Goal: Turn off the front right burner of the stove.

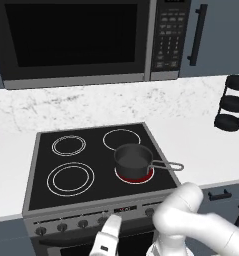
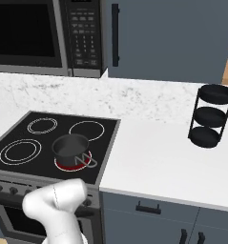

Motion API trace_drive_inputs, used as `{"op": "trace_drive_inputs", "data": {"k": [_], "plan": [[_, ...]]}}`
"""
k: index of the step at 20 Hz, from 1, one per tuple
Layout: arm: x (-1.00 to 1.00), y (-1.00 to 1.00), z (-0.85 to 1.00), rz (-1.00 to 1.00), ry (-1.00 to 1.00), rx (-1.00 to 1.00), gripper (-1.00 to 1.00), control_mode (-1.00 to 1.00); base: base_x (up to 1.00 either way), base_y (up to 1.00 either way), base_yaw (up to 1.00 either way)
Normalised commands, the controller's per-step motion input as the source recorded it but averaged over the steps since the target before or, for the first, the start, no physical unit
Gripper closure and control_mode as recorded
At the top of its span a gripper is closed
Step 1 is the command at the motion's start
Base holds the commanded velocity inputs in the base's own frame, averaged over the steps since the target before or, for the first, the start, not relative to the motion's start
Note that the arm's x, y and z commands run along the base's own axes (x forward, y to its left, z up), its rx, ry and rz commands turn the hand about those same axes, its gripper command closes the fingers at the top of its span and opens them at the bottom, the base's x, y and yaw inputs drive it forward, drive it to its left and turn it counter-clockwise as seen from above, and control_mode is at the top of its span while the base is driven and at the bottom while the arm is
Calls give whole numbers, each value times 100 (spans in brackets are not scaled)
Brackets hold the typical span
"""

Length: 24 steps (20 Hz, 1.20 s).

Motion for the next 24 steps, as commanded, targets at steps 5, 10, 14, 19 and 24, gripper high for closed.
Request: {"op": "trace_drive_inputs", "data": {"k": [5,10,14,19,24], "plan": [[12,-29,-27,0,-8,0,-100,-100,0,0,0],[22,-19,-5,0,-5,0,-100,-100,0,0,0],[34,-8,0,0,0,0,-100,-100,0,0,0],[21,-1,-11,1,-1,-1,-100,-100,0,0,0],[0,0,-35,3,-10,-1,-100,-100,0,0,0]]}}
